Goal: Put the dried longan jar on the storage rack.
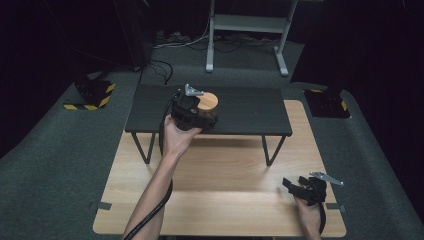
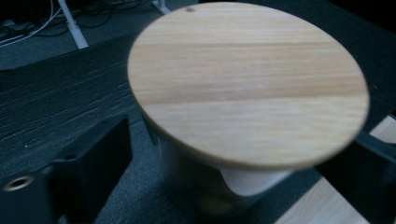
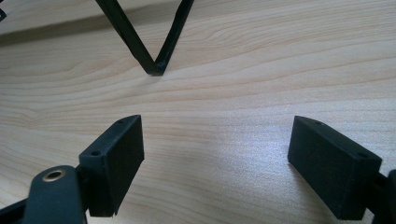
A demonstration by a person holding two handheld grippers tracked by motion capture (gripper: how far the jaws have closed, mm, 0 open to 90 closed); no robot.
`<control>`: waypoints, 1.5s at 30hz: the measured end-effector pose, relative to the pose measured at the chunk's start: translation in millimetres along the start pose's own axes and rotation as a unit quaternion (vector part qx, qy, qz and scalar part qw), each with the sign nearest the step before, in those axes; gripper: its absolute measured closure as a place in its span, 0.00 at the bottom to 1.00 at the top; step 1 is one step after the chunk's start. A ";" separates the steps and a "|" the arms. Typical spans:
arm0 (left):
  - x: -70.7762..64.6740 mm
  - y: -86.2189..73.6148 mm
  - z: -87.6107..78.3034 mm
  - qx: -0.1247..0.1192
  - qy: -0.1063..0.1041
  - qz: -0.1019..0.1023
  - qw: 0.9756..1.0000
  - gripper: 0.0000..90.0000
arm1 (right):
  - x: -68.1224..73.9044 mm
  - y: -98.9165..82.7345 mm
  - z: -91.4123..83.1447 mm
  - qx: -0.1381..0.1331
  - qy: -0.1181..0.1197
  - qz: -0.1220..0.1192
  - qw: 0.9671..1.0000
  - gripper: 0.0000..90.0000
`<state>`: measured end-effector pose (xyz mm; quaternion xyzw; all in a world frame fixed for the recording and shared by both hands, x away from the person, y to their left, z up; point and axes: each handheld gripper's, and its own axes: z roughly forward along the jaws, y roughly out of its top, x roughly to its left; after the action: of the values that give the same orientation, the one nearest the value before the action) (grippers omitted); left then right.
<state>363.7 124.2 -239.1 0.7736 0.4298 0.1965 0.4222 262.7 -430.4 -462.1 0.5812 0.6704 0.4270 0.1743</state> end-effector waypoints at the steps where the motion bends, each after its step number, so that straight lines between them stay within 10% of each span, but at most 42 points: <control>1: -2.1 -0.9 -2.0 -0.001 0.004 0.003 1.000 0.03 | -0.1 0.0 0.0 0.000 0.000 0.000 1.000 0.20; 17: -6.4 -36.6 -43.3 -0.026 -0.002 0.003 1.000 0.01 | -1.1 -0.4 -0.4 0.000 0.003 0.003 1.000 0.20; 30: -8.7 -110.2 -57.8 -0.030 0.001 -0.023 0.999 0.02 | -1.1 -0.6 -0.5 -0.001 0.003 0.004 1.000 0.20; 35: -5.0 -156.7 -39.7 -0.024 -0.006 -0.021 0.999 0.02 | -0.4 -0.4 -0.3 0.000 0.001 0.002 1.000 0.20; 45: -8.6 -201.0 2.5 0.025 0.018 -0.031 0.999 0.02 | 1.3 -0.2 -0.3 0.001 -0.001 0.001 1.000 0.20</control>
<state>260.3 170.9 -405.3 0.7664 0.4659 0.1863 0.4010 262.1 -429.2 -461.7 0.5825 0.6700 0.4259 0.1742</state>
